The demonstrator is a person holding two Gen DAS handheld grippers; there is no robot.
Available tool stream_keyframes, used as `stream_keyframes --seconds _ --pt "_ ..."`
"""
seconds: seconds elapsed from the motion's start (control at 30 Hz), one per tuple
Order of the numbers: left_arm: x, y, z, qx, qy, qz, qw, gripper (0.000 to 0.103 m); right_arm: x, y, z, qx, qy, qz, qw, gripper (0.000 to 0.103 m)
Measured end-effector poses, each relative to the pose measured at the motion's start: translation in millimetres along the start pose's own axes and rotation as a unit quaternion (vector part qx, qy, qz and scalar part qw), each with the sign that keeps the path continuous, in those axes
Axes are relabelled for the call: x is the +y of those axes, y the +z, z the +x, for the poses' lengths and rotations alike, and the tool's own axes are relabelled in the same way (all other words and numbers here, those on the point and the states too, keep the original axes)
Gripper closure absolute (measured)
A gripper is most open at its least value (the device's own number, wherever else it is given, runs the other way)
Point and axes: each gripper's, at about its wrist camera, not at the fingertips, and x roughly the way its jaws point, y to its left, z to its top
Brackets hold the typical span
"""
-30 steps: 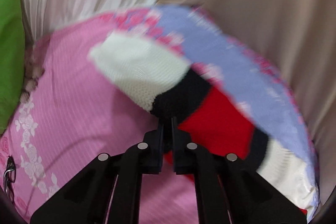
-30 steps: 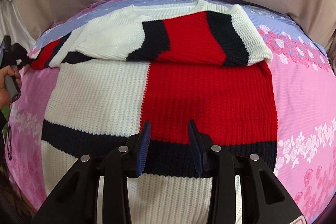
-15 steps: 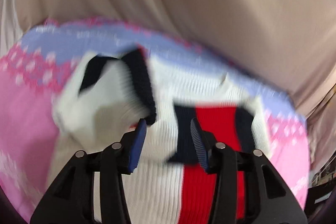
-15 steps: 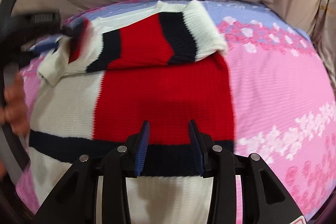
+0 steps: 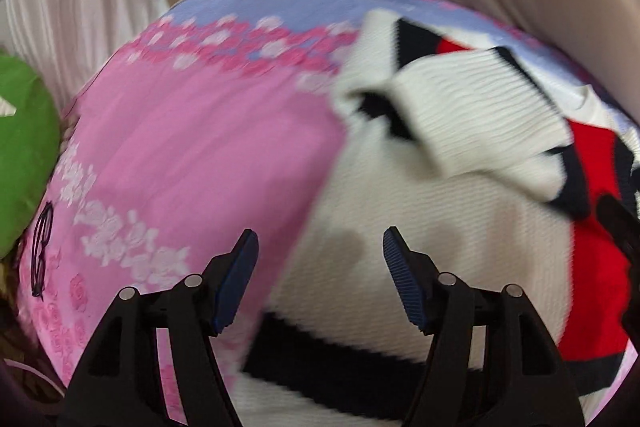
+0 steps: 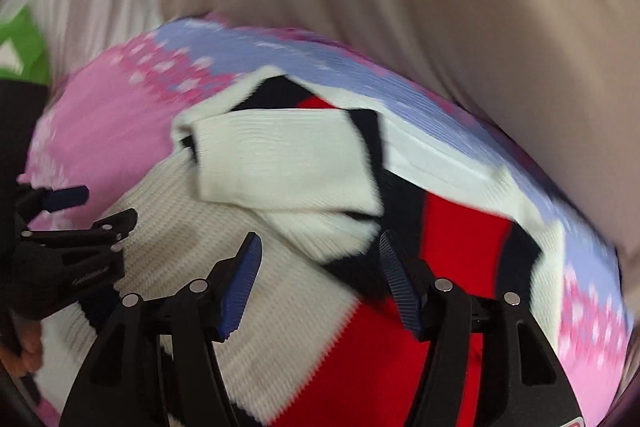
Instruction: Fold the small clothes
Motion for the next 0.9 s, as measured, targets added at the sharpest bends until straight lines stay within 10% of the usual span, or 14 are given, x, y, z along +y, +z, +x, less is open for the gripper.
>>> stream_keyframes --seconds 0.17,0.33,0.43,0.6,0.7,0.9 --pt "32.2 -6.6 15.5 0.026 -0.012 -0.025 0.9993 0.037 24.9 24.3 55.3 0.039 0.009 -0.02 0.999 0.047" --pt "36.7 -8.5 18.4 0.021 -0.02 -0.015 0.9995 0.033 -13.9 33.3 45.3 0.028 0.088 0.127 0.988 0.089" --pt "38.0 -9.5 17.8 0.024 -0.027 -0.014 0.9992 0.033 -67.2 26.6 1.1 -0.025 0.124 0.253 0.959 0.09" --pt "39.5 0.5 -2.1 0.018 -0.064 -0.04 0.997 0.035 -164.7 -58.2 -48.7 -0.053 0.039 0.439 0.896 0.09" --pt "31.2 17.6 -16.8 0.009 -0.112 -0.057 0.992 0.035 -190.9 -109.4 -31.8 0.01 -0.034 0.462 0.886 0.09" --pt "-8.6 63.0 13.6 0.036 -0.199 -0.12 0.9719 0.034 -198.4 -131.4 -1.1 0.038 -0.003 0.489 0.872 0.079"
